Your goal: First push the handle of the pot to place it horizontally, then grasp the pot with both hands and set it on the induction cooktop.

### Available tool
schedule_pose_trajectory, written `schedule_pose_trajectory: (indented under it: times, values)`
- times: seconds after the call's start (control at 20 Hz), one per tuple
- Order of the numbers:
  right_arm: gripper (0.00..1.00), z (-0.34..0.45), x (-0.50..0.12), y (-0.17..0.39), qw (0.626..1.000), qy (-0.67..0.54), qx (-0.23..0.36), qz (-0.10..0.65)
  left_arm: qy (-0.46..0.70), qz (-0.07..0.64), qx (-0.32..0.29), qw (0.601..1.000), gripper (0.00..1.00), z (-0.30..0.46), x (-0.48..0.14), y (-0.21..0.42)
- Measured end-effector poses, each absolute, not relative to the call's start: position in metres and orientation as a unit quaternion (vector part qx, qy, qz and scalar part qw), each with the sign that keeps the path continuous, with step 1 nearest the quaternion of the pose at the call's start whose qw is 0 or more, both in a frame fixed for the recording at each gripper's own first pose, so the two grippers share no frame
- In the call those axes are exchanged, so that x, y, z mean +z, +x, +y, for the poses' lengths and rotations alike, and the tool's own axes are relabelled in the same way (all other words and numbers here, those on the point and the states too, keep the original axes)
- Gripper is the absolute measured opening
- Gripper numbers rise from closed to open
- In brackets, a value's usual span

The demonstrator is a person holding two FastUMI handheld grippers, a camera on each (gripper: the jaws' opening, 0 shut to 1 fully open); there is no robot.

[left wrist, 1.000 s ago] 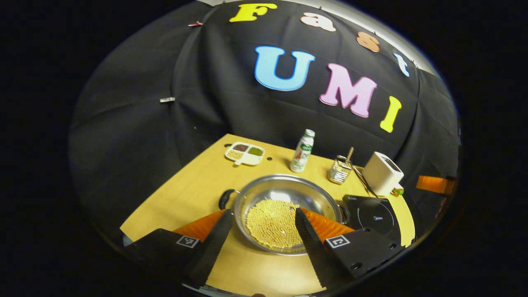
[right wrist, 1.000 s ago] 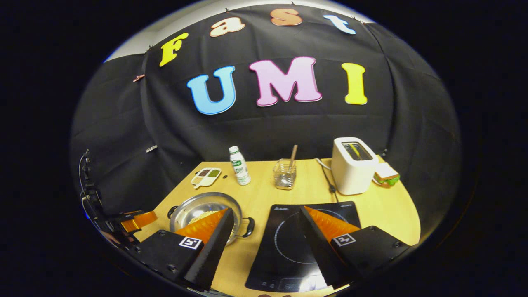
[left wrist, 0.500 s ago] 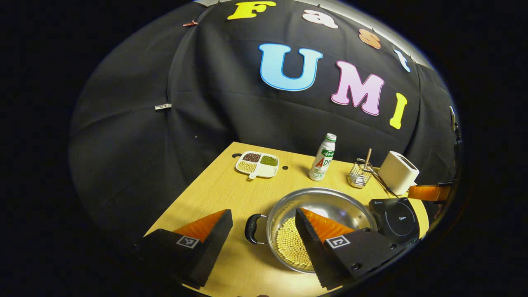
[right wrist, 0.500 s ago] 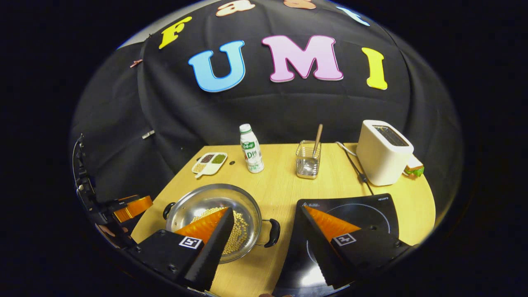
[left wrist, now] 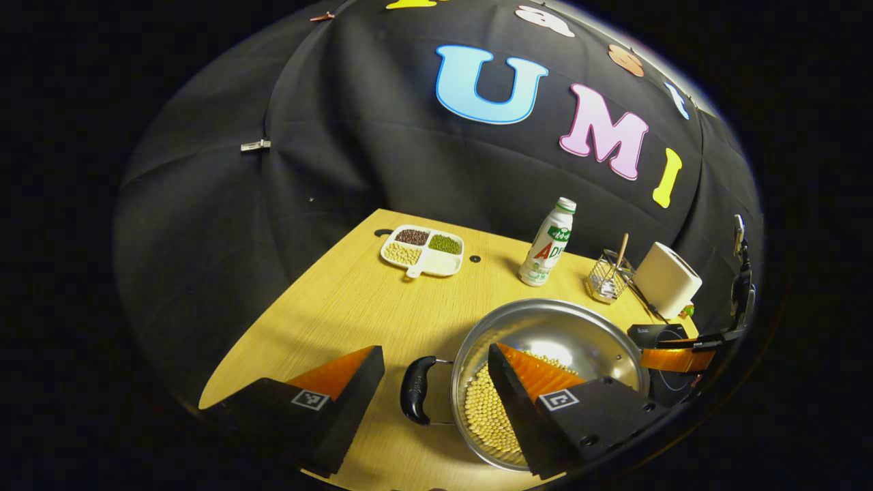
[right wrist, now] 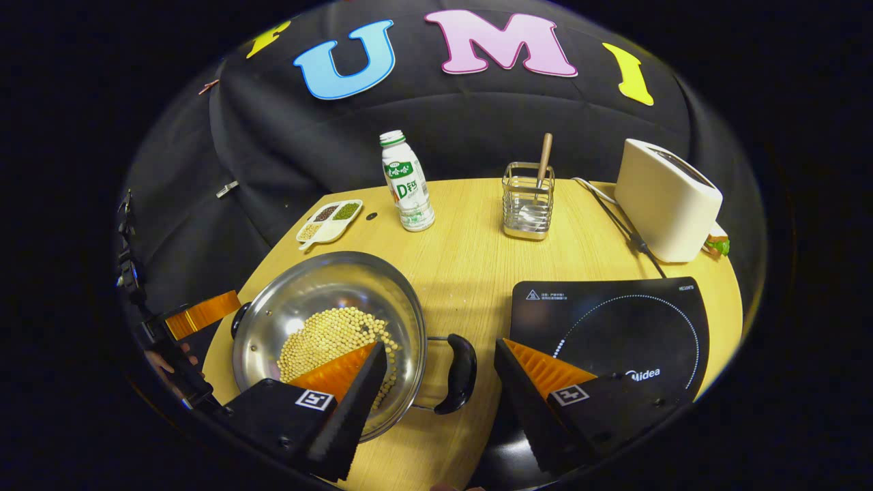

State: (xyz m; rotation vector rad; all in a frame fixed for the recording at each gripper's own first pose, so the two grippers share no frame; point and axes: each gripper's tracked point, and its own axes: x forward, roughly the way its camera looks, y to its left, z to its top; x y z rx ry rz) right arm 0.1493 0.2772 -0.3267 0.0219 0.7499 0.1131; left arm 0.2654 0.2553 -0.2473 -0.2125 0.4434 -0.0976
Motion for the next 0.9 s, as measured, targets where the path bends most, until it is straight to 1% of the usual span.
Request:
schedule_pose_trajectory:
  times: [0.2,0.3,0.45,0.6,0.7,0.75,0.8,0.85,0.9]
  values:
    - [0.99,0.277,-0.344,0.151,0.922,0.019,0.055,0.382,-0.109,0.240,-0.062,0.963,0.96,0.243,-0.268,0.273]
    - [0.99,0.279,-0.345,0.155,0.924,0.022,0.060,0.377,-0.113,0.247,-0.069,0.960,0.96,0.235,-0.277,0.275]
    - [0.99,0.287,-0.352,0.154,0.919,0.024,0.067,0.387,-0.090,0.256,-0.075,0.960,0.95,0.231,-0.287,0.282]
    - [0.98,0.294,-0.363,0.150,0.913,0.012,0.074,0.401,-0.078,0.265,-0.089,0.957,0.94,0.228,-0.292,0.288]
    - [0.98,0.296,-0.364,0.153,0.915,0.002,0.070,0.396,-0.075,0.276,-0.096,0.953,0.94,0.228,-0.298,0.288]
    - [0.93,0.295,-0.364,0.153,0.916,0.001,0.067,0.396,-0.071,0.278,-0.096,0.953,0.93,0.230,-0.299,0.289]
    - [0.98,0.295,-0.365,0.154,0.916,0.000,0.062,0.397,-0.065,0.275,-0.099,0.954,0.92,0.233,-0.298,0.290]
    - [0.97,0.293,-0.367,0.154,0.916,-0.006,0.055,0.397,-0.058,0.274,-0.103,0.955,0.88,0.236,-0.299,0.290]
    - [0.96,0.291,-0.368,0.155,0.916,-0.011,0.052,0.397,-0.054,0.278,-0.105,0.953,0.82,0.238,-0.301,0.290]
